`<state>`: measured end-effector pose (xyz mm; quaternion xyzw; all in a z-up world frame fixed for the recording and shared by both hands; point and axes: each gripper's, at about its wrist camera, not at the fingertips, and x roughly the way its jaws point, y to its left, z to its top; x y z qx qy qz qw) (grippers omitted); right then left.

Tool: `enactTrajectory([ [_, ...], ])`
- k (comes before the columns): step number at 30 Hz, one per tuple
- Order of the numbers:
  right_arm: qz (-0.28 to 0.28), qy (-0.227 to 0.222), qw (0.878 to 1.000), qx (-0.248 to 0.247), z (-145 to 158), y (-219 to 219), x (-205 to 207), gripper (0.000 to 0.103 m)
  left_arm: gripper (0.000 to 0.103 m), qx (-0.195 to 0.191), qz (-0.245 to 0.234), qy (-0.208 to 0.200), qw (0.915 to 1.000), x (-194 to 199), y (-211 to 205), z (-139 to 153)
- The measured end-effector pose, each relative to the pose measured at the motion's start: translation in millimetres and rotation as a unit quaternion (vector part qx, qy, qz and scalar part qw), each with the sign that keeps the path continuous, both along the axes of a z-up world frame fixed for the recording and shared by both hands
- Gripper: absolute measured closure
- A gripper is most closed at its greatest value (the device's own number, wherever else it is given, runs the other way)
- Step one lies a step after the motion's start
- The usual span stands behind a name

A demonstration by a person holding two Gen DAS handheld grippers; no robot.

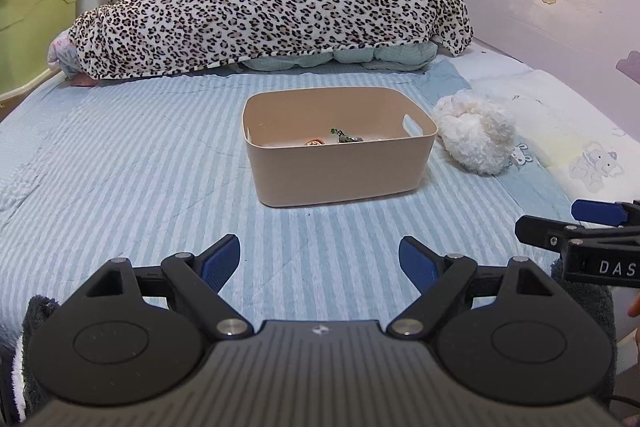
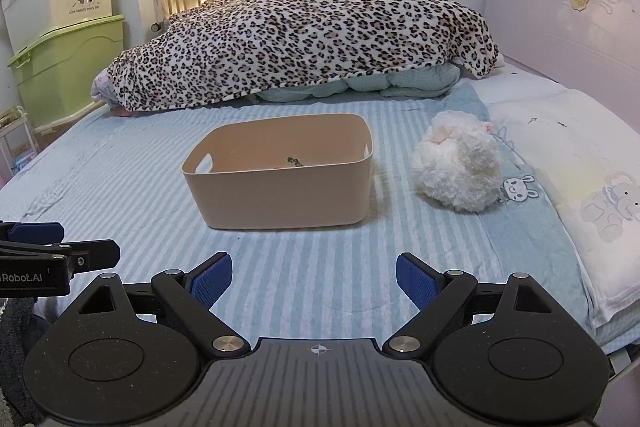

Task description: Organize objects

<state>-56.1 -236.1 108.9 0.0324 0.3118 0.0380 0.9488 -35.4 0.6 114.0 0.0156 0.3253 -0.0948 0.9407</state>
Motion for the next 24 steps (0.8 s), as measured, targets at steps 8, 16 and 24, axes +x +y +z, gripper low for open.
enactTrajectory([
  [8, 0.0, 0.003, 1.0, 0.002, 1.1, -2.4, -3.0, 0.013, 0.016, 0.005, 0.012, 0.006, 0.9999, -8.9, 1.9, 0.9],
  [16, 0.001, 0.001, 1.0, 0.0, 3.9, -1.3, -5.5, 0.013, 0.016, 0.003, 0.016, 0.007, 0.9998, -10.9, 4.4, 3.2],
  [24, 0.0, -0.002, 1.0, 0.0, 8.3, -2.1, -7.9, 0.013, 0.016, -0.007, 0.021, 0.019, 0.9996, -10.5, 5.1, 0.8],
])
